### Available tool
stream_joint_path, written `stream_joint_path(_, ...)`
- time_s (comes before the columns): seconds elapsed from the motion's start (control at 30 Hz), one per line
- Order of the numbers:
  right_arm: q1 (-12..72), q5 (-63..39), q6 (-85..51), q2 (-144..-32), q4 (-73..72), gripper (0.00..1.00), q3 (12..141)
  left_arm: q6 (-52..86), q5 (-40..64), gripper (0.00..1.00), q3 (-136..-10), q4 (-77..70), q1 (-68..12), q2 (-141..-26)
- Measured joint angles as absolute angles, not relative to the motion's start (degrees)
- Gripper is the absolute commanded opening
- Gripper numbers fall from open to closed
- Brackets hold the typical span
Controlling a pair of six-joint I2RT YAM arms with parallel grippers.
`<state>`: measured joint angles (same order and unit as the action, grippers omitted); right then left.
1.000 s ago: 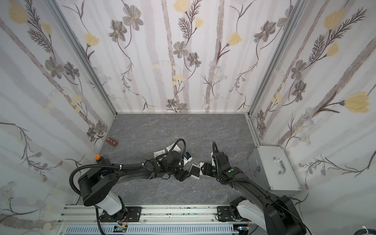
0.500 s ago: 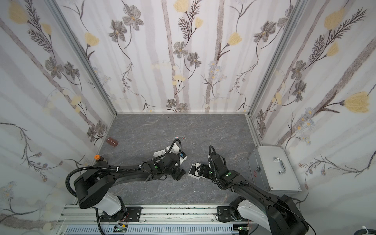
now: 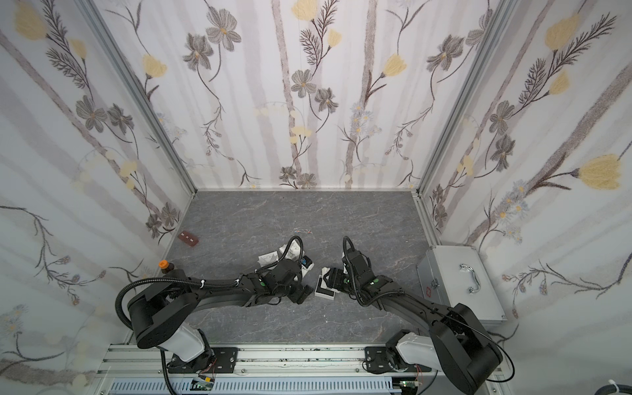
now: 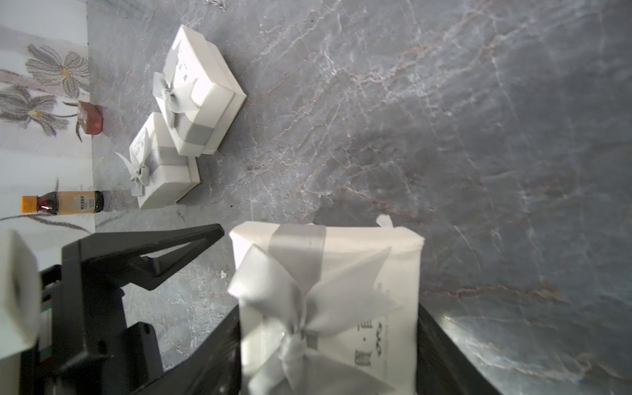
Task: Take the necklace out of the lift-off lid jewelry box
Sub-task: Close the lid on the jewelry box.
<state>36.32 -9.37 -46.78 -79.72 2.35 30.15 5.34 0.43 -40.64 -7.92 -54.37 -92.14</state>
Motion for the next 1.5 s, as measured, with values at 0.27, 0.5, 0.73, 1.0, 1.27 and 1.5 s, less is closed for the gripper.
stream_joint_path(0.27, 37.04, -7.16, -45.12, -78.06, 5.54, 0.68, 31.51, 6.74, 1.74, 0.76, -38.48, -10.46, -54.37, -91.64)
stream_joint_path(0.5, 38.50, -5.87, -45.15, -76.77, 7.84, 0.69, 31.51, 7.09, 2.44, 0.76, -38.46, -12.25, -54.37, -92.47)
stream_joint_path(0.73, 39.94, -5.91, -45.43, -80.90, 7.03, 0.69, 31.51, 7.14, 2.66, 0.76, -38.89, -13.54, -54.33, -93.78)
stream_joint_path(1.0, 40.73, -5.91, -45.82, -82.46, 5.80, 0.69, 32.40, 7.14, 2.66, 0.76, -38.89, -13.69, -54.33, -93.89)
stream_joint_path(1.27, 40.97, -5.93, -46.04, -80.93, 6.28, 0.69, 32.69, 7.55, 2.81, 0.75, -38.89, -14.37, -54.33, -94.35)
stream_joint_path(1.5, 41.67, -5.87, -46.24, -81.89, 6.35, 0.69, 32.84, 7.90, 2.81, 0.75, -38.89, -14.66, -54.33, -94.87)
